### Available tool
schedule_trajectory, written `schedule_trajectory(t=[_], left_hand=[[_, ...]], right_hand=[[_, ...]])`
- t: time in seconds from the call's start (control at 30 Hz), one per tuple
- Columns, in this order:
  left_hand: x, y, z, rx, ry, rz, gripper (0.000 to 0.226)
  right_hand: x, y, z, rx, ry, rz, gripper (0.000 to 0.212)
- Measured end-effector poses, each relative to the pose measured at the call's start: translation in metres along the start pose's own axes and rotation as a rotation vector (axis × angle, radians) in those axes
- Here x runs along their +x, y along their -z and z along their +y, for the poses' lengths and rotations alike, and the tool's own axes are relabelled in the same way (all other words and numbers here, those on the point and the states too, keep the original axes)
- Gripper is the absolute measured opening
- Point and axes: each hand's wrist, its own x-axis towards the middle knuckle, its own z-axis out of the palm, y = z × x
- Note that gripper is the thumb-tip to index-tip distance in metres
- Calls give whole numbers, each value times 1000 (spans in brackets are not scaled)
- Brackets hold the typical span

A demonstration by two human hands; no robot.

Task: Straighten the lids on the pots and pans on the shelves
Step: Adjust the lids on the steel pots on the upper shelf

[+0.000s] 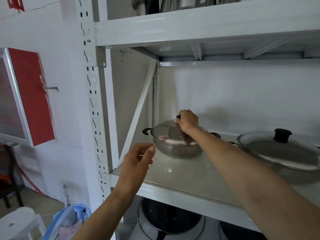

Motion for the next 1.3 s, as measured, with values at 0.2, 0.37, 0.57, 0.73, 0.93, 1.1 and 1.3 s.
schedule_trajectory(t=[0.2, 0.37, 0.57, 0.73, 0.93, 1.1, 1.3], left_hand=[[-3, 0, -2, 12, -2, -11, 14], [-4, 0, -3, 19, 10, -16, 15], [-6, -2, -1, 19, 6, -26, 15], [-10, -4, 1, 17, 0, -34, 13], [-12, -6, 2, 14, 6, -25, 13], [-15, -14, 5, -25, 20, -20, 17], [-21, -27, 13, -64, 7, 8, 19]], right_hand=[[-3, 1, -2, -7, -7, 1, 26], [-2, 3, -2, -45, -24, -11, 26], [-10, 8, -3, -83, -42, -30, 41], [-19, 13, -6, -113, -39, 19, 43], [-34, 25, -14, -44, 16, 104, 41], [-59, 34, -21, 40, 81, 151, 37], [-100, 46, -26, 140, 102, 182, 30]])
